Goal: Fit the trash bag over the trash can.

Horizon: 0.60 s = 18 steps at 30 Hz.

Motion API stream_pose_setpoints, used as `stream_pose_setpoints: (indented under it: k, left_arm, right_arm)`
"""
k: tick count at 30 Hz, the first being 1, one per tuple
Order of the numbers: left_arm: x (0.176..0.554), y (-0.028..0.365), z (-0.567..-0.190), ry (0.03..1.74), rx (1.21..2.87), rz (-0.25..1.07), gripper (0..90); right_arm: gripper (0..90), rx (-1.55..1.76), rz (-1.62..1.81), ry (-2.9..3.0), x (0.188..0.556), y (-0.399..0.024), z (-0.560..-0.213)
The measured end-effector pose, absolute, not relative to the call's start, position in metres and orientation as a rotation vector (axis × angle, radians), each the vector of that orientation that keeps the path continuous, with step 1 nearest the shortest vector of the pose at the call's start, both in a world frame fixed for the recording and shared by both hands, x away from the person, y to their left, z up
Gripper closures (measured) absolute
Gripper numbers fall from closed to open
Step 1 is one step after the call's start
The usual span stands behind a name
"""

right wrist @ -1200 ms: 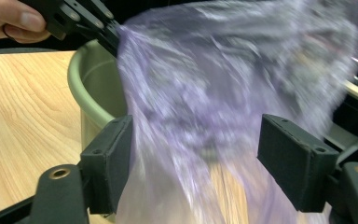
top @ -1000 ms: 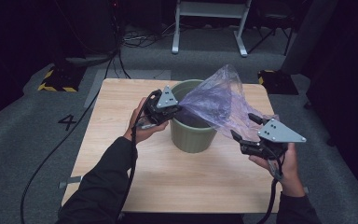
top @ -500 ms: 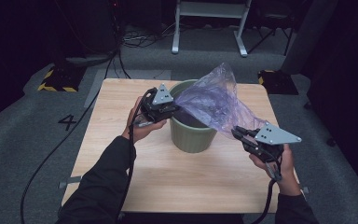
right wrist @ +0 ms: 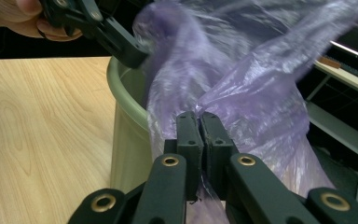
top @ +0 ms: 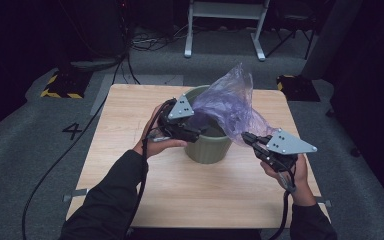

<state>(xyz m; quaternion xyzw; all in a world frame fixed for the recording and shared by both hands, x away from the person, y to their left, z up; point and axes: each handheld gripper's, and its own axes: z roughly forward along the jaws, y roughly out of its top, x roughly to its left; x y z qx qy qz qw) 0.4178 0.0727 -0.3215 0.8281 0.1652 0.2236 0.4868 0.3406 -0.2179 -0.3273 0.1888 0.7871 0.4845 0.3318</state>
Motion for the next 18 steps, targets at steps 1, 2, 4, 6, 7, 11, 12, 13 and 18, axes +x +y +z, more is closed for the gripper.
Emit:
stream_pose_setpoints:
  k: [1, 2, 4, 6, 7, 11, 12, 13, 18]
  left_arm:
    - [0.416, 0.069, -0.321, 0.402, 2.022, 0.572, 28.2]
    - [0.415, 0.067, -0.321, 0.404, 2.030, 0.594, 32.6]
    - [0.414, 0.067, -0.321, 0.377, 2.054, 0.604, 57.7]
    - [0.416, 0.068, -0.323, 0.369, 2.066, 0.650, 76.1]
    - [0.418, 0.069, -0.324, 0.378, 2.075, 0.673, 82.0]
    - [0.423, 0.076, -0.327, 0.393, 2.081, 0.680, 88.3]
    - [0.425, 0.077, -0.328, 0.391, 2.094, 0.701, 88.5]
    - [0.426, 0.078, -0.328, 0.394, 2.097, 0.716, 88.6]
    - [0.432, 0.085, -0.334, 0.406, 2.129, 0.746, 88.7]
  right_arm:
    - [88.5, 0.487, 1.264, 2.059, 0.340, -0.217, -0.327]
    - [88.5, 0.481, 1.261, 2.062, 0.340, -0.215, -0.326]
    - [88.7, 0.477, 1.253, 2.057, 0.340, -0.214, -0.325]
    - [88.3, 0.481, 1.257, 2.050, 0.339, -0.216, -0.325]
    - [86.6, 0.492, 1.261, 2.046, 0.339, -0.218, -0.324]
    - [78.4, 0.537, 1.273, 2.027, 0.340, -0.225, -0.325]
    - [75.3, 0.540, 1.273, 2.027, 0.340, -0.227, -0.325]
    - [68.1, 0.546, 1.262, 2.025, 0.340, -0.228, -0.325]
    - [39.7, 0.615, 1.246, 2.000, 0.339, -0.233, -0.321]
